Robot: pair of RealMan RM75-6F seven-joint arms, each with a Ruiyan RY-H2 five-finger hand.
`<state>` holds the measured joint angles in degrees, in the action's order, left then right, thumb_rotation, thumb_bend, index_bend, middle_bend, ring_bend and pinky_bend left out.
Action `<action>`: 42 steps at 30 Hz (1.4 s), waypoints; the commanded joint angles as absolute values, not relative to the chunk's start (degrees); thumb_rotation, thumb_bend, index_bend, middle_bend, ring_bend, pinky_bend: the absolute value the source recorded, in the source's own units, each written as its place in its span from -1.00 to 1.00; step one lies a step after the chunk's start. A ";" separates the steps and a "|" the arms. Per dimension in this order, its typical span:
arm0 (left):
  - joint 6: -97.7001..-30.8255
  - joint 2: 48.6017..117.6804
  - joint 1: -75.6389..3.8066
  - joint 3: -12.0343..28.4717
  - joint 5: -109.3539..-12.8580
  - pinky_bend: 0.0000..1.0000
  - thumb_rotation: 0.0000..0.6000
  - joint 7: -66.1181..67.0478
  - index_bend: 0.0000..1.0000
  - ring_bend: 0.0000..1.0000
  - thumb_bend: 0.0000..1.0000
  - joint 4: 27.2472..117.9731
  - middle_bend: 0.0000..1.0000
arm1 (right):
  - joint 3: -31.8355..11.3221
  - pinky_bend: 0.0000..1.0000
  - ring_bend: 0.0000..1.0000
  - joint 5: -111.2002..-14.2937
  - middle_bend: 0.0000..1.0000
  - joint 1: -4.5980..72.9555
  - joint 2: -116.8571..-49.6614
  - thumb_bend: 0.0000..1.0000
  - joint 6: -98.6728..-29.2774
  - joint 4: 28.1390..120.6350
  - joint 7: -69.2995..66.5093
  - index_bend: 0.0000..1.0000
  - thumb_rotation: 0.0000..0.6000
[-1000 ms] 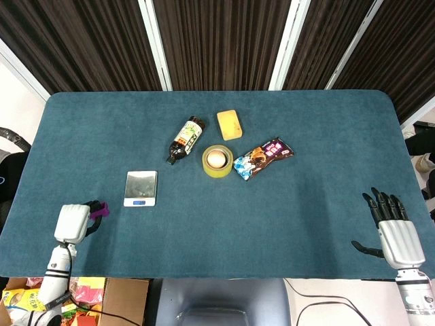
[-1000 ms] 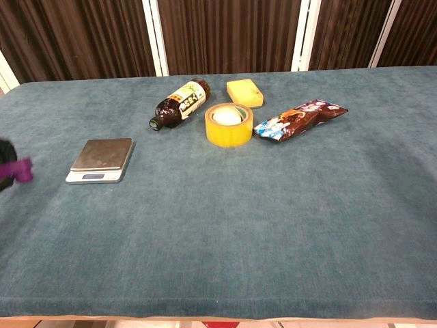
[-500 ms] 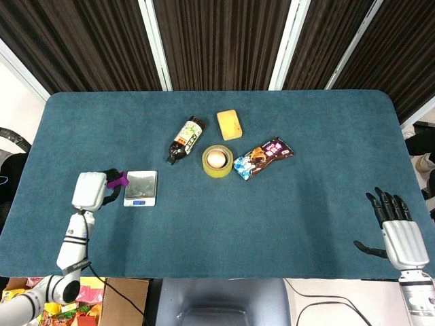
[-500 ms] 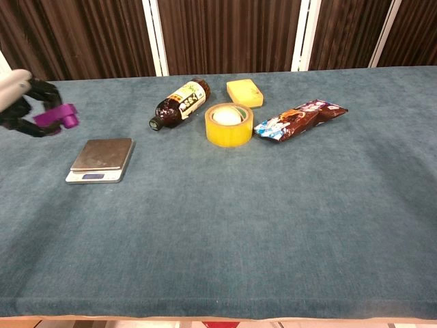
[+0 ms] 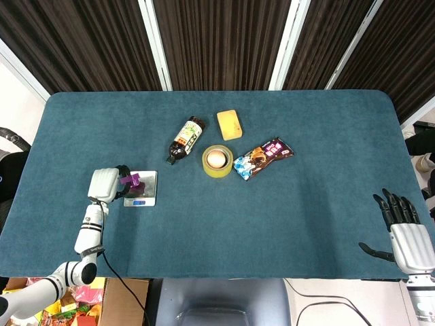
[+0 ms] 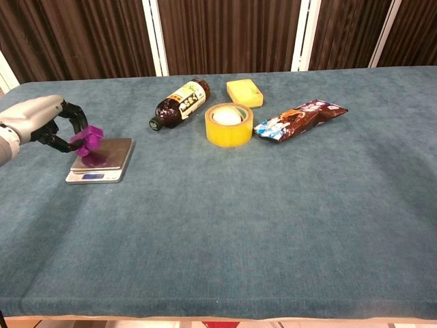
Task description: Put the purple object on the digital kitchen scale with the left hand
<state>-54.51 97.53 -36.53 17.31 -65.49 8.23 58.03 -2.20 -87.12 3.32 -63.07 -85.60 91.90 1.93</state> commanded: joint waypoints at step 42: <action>-92.51 73.07 -8.37 -3.07 -85.08 -0.93 1.00 12.71 -1.00 -1.00 -0.24 85.96 -0.95 | -2.80 -1.00 -1.00 -87.32 -1.00 3.89 -64.72 -0.69 -85.22 92.05 6.30 -1.00 1.00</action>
<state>-92.85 72.89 -8.78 -3.09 -84.73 11.90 85.97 -2.85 -87.23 3.91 -64.77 -85.19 92.09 6.42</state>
